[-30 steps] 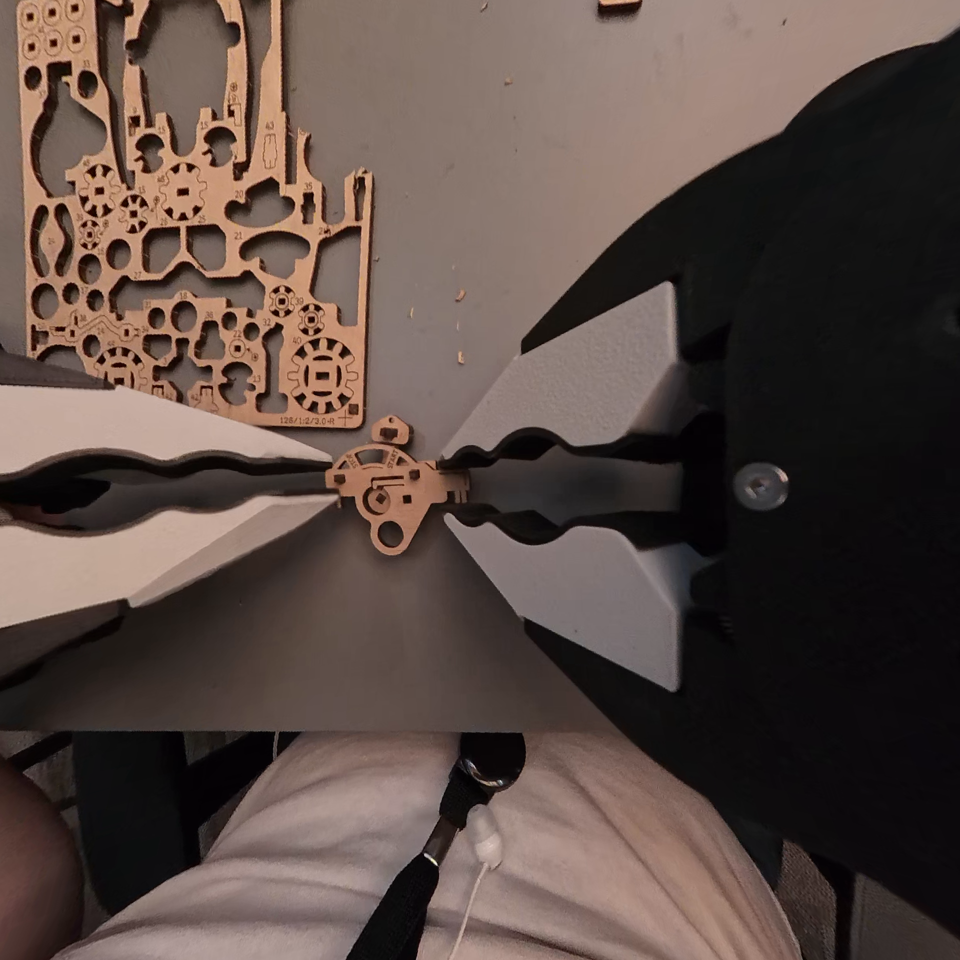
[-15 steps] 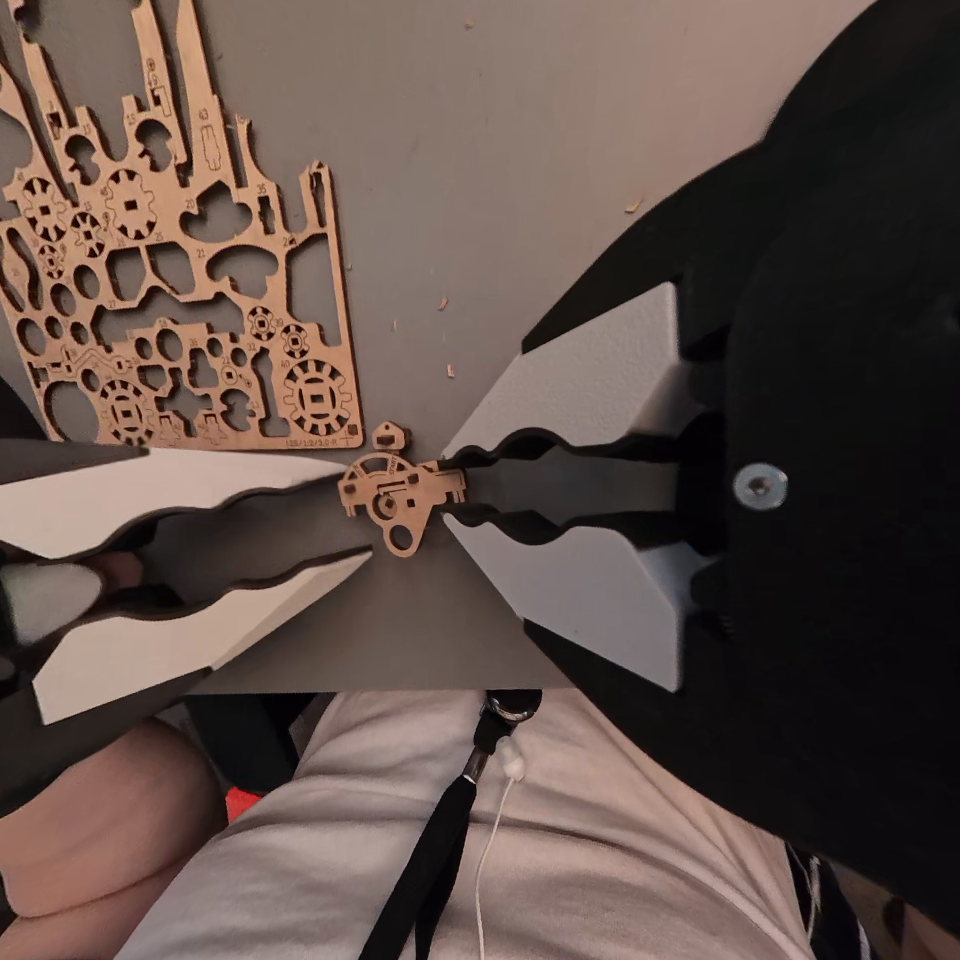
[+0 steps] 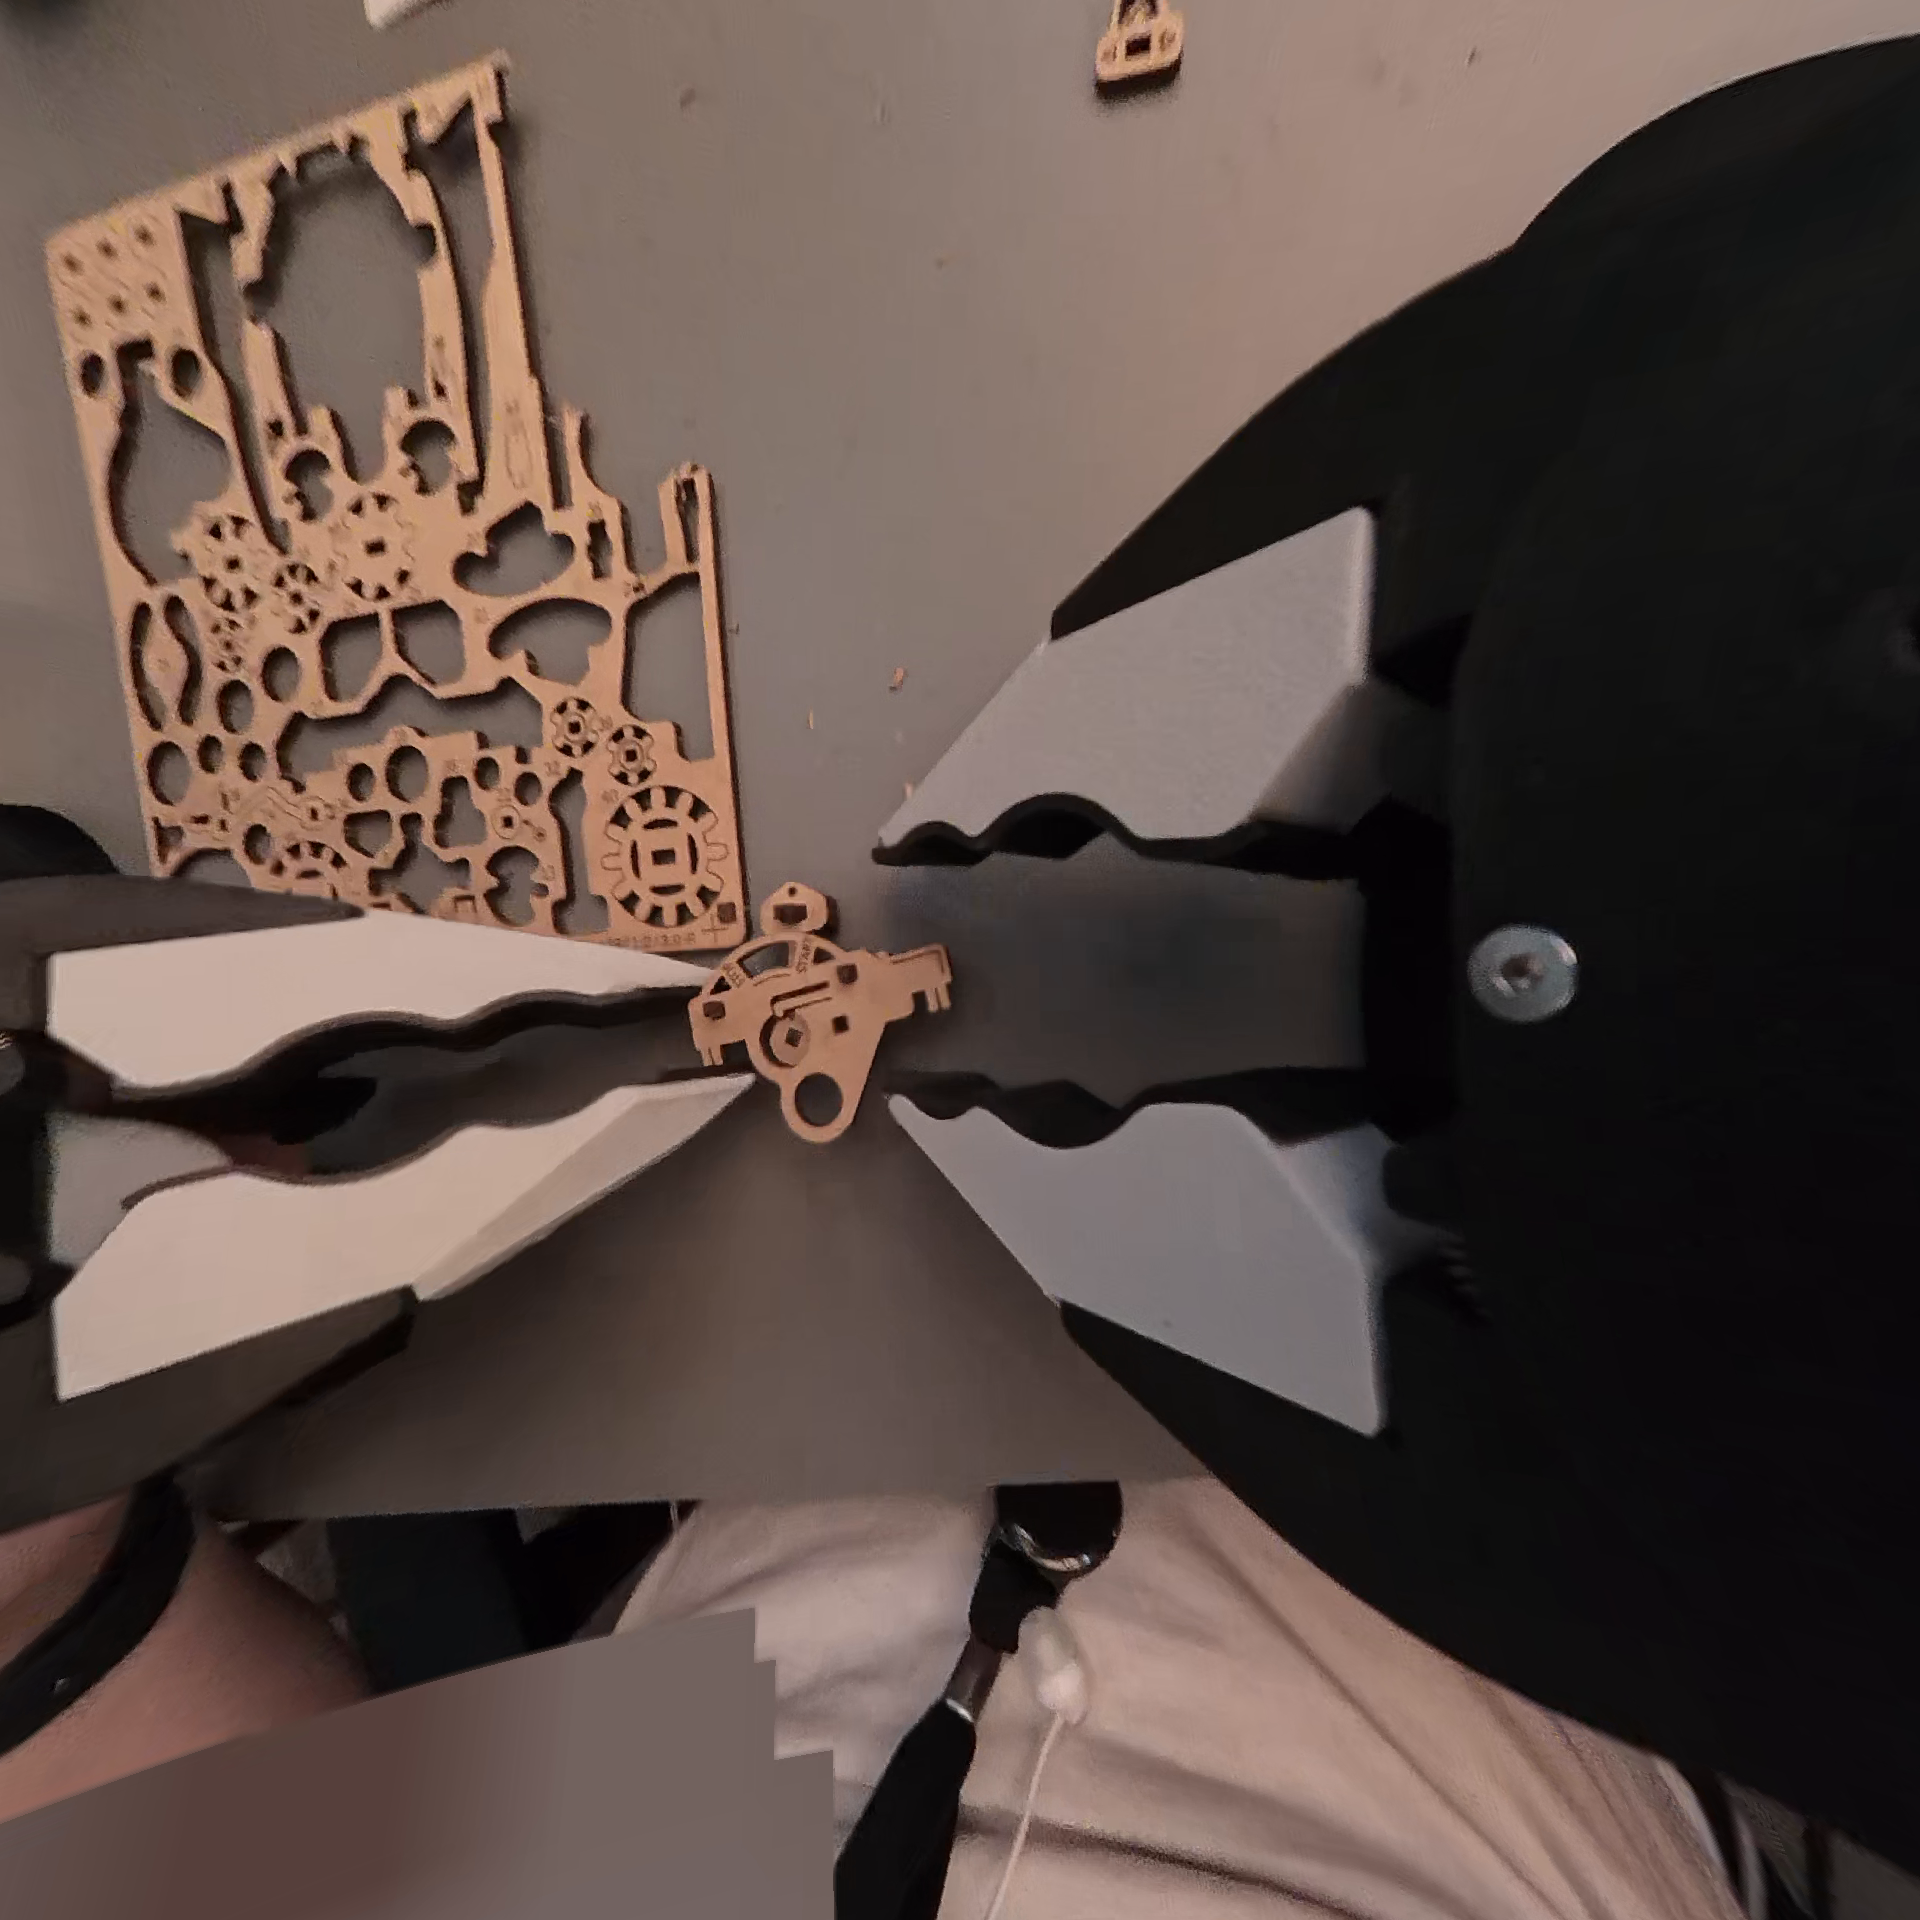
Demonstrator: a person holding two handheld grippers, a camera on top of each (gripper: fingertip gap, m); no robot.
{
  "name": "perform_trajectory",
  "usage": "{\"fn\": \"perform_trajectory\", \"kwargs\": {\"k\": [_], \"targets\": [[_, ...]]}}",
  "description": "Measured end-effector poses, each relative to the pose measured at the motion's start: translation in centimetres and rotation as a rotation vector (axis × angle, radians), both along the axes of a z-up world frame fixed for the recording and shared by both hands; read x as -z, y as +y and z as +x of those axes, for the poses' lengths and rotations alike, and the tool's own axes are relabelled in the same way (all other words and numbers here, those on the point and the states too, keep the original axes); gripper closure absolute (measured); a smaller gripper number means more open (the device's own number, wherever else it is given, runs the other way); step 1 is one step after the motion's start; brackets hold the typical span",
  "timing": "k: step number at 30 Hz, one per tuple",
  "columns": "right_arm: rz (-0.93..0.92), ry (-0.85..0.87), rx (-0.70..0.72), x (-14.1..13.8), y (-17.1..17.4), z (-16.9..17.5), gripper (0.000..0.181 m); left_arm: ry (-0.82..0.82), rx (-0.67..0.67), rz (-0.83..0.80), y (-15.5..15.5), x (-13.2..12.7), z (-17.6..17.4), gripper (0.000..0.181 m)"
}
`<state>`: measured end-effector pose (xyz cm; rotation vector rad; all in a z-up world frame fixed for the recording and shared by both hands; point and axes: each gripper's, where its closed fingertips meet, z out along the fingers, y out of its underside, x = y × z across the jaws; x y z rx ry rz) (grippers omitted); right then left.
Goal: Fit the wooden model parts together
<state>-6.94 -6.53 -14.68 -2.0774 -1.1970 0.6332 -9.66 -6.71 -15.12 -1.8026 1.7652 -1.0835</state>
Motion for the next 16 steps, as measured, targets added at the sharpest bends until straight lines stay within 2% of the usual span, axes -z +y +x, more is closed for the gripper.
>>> {"fn": "perform_trajectory", "kwargs": {"k": [1,7,12,16], "targets": [[0.022,0.003,0.012,-0.2,0.0,0.0,0.141,-0.004,-0.011,-0.035,0.0,-0.1,0.1,0.167],[0.066,0.048,0.128,-1.3,0.1,0.2,0.138,-0.102,-0.089,-0.215,0.4,-2.0,0.7,0.167],[-0.036,0.243,0.252,-3.1,0.3,0.5,0.132,-0.15,-0.145,-0.161,1.3,-3.2,0.6,0.167],[-0.113,0.428,0.297,-4.6,0.7,0.5,0.126,-0.199,-0.158,-0.037,1.6,-4.6,0.7,0.167]]}}
